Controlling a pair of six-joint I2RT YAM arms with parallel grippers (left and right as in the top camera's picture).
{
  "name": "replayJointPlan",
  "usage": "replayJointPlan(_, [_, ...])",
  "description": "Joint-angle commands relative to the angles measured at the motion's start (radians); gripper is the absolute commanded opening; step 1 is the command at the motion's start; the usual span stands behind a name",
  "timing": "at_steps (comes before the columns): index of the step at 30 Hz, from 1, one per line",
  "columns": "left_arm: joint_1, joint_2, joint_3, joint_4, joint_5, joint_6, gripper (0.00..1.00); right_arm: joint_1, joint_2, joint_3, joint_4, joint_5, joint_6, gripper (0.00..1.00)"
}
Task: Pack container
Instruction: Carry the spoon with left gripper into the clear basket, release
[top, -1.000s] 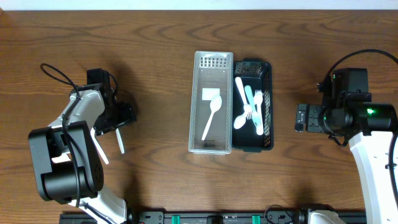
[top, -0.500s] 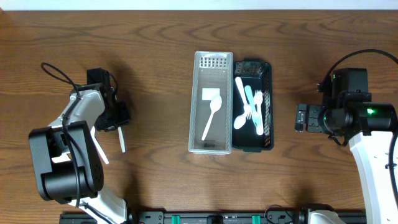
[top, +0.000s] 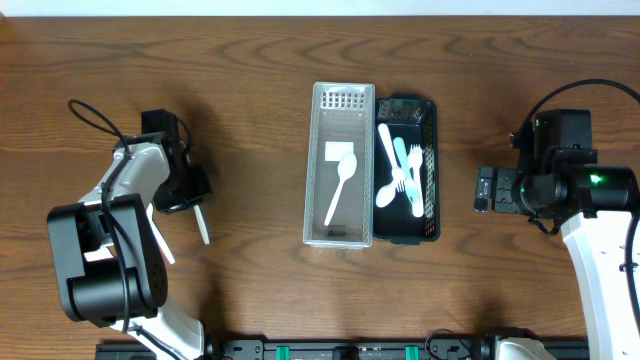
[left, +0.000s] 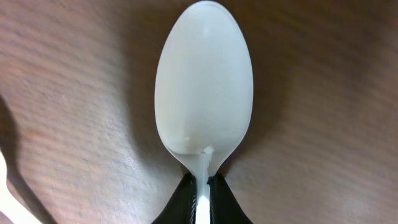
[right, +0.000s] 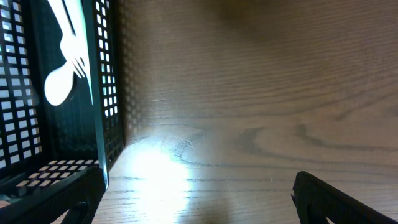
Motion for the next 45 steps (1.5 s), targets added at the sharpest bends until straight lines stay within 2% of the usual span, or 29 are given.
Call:
replayJointPlan(1, [-0.053,-0.068,0.06,-0.04,-0.005,0.01,0.06,-0.008,-0.004,0.0,0.002,-0.004,0.016,0.99])
replayJointPlan(7, [-0.245,-0.262,0.169,-0.13,-0.006,0.009,0.06,-0.008,-0.004,0.0,0.001,-0.004,0.016,0.99])
replayJointPlan(10, [-0.37,-0.337,0.203,-0.133,-0.006,0.006,0.06,-0.008,-0.004,0.0,0.001,-0.004,0.016,0.99])
replayJointPlan(14, [-0.545,-0.377,0.219,-0.11,-0.007,-0.053,0.06,-0.008,-0.004,0.0,0.001,-0.005,0.016,0.99])
replayJointPlan(21, [-0.739,-0.276,0.219,-0.01,-0.007,-0.1,0.06,-0.008,-0.004,0.0,0.0,-0.005,0.016,0.99])
replayJointPlan(27, [-0.788,-0.109,0.219,0.044,-0.006,-0.116,0.06,-0.008,-0.004,0.0,0.0,-0.005,0.016,0.99])
replayJointPlan(32, [-0.797,-0.036,0.219,0.072,-0.007,-0.103,0.06,-0.008,-0.004,0.0,0.0,-0.005,0.016,0.99])
replayJointPlan(33, [-0.797,-0.036,0.22,0.075,-0.007,-0.095,0.14,-0.008,-0.004,0.0,-0.001,-0.005,0.016,0.99])
replayJointPlan(34, [-0.797,-0.039,0.22,0.077,-0.007,-0.086,0.39,-0.008,-0.004,0.0,-0.001,-0.004,0.016,0.99])
replayJointPlan(35, [-0.796,-0.047,0.223,0.078,-0.008,-0.074,0.53,-0.008,-0.004,0.0,0.0,-0.004,0.016,0.99])
replayJointPlan(36, [-0.796,-0.056,0.227,0.077,-0.008,-0.059,0.56,-0.008,-0.004,0.0,0.0,-0.005,0.016,0.99])
replayJointPlan(39, [-0.791,-0.113,0.251,0.05,-0.039,-0.039,0.58,-0.008,-0.004,0.0,-0.001,-0.005,0.015,0.99])
replayJointPlan(42, [-0.767,-0.205,0.283,-0.012,-0.15,-0.04,0.69,-0.008,-0.004,0.0,0.0,-0.004,0.012,0.99])
replayJointPlan(45, [-0.677,-0.343,0.303,-0.106,-0.247,-0.061,0.76,-0.008,-0.004,0.0,0.0,-0.004,0.012,0.99])
